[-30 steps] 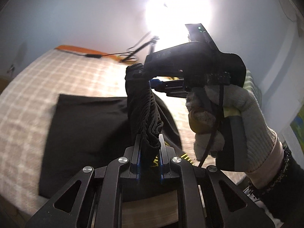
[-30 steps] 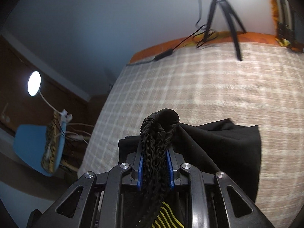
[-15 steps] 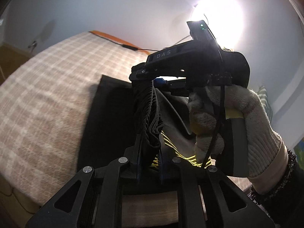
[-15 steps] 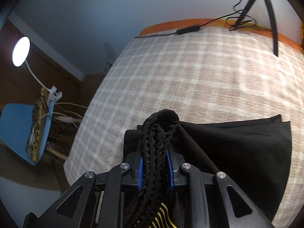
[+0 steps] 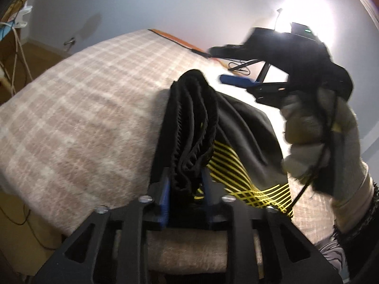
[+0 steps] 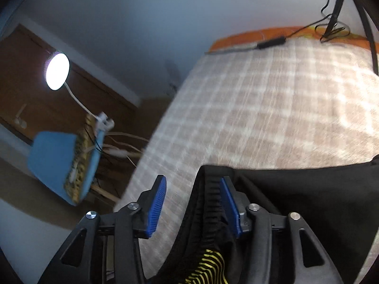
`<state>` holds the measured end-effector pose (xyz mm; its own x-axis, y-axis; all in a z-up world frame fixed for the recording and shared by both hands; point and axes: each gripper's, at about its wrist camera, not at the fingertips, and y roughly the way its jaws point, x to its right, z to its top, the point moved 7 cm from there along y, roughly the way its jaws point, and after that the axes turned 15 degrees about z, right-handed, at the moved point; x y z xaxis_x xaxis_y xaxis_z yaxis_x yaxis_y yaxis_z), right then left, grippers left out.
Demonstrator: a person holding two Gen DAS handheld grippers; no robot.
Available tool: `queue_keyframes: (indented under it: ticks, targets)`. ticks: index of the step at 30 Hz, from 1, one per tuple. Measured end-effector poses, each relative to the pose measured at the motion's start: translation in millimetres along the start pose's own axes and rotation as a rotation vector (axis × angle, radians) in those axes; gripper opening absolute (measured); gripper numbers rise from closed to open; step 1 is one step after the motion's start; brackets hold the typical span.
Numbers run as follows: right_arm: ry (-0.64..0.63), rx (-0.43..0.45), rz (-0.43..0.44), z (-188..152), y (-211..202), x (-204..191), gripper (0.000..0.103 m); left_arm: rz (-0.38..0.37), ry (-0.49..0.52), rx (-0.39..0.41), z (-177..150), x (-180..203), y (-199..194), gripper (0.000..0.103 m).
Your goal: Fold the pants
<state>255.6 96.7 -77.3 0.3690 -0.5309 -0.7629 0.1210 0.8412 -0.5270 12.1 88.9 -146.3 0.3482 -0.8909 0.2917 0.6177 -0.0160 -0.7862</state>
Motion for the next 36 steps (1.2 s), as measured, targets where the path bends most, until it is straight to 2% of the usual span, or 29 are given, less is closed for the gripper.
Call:
queue_keyframes:
  ticks: [4, 6, 8, 11, 14, 17, 20, 23, 27, 29, 32, 36]
  targets:
    - [-0.034, 0.034, -0.030, 2, -34, 5, 0.051, 0.076, 0.009, 0.046, 3, -8, -15, 0.039]
    - [-0.047, 0.049, -0.046, -3, -55, 11, 0.051, 0.101, 0.031, 0.092, 12, -9, -25, 0.039]
    - [-0.068, 0.063, -0.078, -7, -72, 18, 0.051, 0.107, 0.081, 0.129, 24, 1, -32, 0.039]
    - [-0.089, 0.088, -0.112, -16, -100, 31, 0.051, 0.062, 0.180, 0.164, 47, 28, -36, 0.039]
    - [-0.069, 0.116, -0.112, -19, -116, 45, 0.050, -0.007, 0.305, 0.145, 67, 67, -20, 0.039]
    - [-0.045, 0.133, -0.102, -15, -120, 57, 0.045, -0.048, 0.316, 0.084, 87, 83, 14, 0.039]
    - [-0.051, 0.124, -0.114, -11, -114, 67, 0.045, 0.013, 0.341, 0.073, 94, 84, 43, 0.039]
    - [-0.071, 0.092, -0.185, -8, -103, 80, 0.043, 0.096, 0.346, 0.049, 92, 68, 64, 0.039]
    - [-0.086, 0.053, -0.293, -5, -94, 99, 0.039, 0.154, 0.310, 0.030, 92, 46, 74, 0.039]
    - [-0.068, 0.048, -0.319, -4, -94, 110, 0.038, 0.157, 0.281, 0.003, 92, 32, 78, 0.039]
    - [-0.022, 0.051, -0.305, -3, -96, 121, 0.033, 0.143, 0.255, -0.022, 91, 22, 80, 0.042]
    - [-0.005, 0.050, -0.321, -1, -104, 126, 0.032, 0.172, 0.274, 0.002, 96, 23, 75, 0.045]
